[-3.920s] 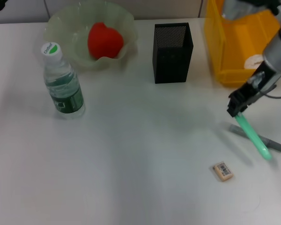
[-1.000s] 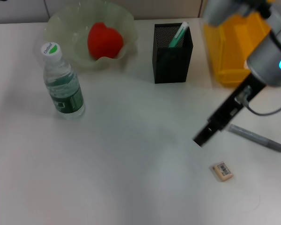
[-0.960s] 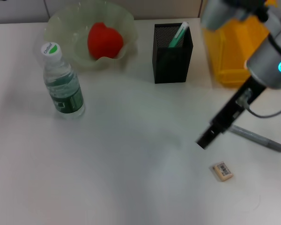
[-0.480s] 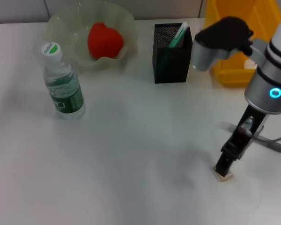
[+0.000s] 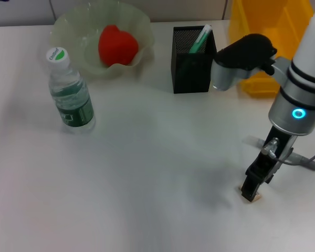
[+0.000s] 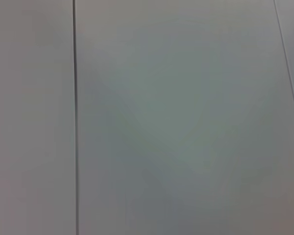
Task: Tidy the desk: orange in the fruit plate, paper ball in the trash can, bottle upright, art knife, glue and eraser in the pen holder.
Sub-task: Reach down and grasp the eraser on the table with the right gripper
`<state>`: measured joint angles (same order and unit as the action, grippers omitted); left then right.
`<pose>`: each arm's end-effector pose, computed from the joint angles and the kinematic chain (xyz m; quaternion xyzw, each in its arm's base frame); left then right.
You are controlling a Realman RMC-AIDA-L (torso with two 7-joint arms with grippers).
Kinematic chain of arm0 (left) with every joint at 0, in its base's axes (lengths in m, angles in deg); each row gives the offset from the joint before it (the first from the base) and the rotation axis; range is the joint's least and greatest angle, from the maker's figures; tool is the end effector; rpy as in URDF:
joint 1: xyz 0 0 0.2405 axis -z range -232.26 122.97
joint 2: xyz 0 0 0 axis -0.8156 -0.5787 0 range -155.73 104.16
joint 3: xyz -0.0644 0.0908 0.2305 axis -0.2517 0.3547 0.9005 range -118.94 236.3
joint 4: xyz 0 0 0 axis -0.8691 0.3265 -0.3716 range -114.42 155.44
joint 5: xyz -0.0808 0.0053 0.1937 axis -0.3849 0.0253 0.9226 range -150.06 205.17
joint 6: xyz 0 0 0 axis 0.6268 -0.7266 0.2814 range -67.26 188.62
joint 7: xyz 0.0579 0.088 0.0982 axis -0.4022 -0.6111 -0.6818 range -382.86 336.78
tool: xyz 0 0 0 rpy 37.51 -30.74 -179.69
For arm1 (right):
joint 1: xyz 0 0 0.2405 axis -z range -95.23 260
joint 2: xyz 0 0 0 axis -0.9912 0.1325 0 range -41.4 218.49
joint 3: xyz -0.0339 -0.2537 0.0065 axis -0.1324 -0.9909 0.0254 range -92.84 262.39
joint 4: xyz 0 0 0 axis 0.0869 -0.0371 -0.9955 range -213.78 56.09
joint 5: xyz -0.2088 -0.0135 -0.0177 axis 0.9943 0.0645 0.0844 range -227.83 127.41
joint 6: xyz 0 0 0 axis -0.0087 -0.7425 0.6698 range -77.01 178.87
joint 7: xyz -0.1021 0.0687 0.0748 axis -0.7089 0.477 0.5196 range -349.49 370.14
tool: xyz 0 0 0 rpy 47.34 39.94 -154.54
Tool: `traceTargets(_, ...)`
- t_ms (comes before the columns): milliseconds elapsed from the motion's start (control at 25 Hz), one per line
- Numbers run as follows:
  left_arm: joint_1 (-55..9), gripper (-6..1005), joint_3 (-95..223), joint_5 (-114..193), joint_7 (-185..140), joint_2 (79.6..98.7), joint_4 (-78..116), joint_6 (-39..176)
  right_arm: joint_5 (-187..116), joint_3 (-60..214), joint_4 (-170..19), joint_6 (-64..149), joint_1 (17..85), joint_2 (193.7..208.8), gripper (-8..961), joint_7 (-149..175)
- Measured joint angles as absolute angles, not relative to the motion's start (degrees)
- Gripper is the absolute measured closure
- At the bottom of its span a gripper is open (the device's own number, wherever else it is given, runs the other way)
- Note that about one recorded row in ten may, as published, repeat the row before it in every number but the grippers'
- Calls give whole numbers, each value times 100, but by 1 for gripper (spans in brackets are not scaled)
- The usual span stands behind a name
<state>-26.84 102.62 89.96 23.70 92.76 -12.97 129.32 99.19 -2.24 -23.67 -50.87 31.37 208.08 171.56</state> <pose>-0.2637 0.3901 0.0819 -0.7600 -0.1110 -0.3894 0.5084 0.1659 0.3363 -0.0444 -0.8405 0.4080 -0.3532 0.0487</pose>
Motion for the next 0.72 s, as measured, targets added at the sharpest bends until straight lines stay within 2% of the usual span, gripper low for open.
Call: traceTargets(720, -2757, 213, 10218, 8995, 2226, 9279, -1292, 12923, 9858, -939, -2620, -4656, 2915, 20843, 331, 17190)
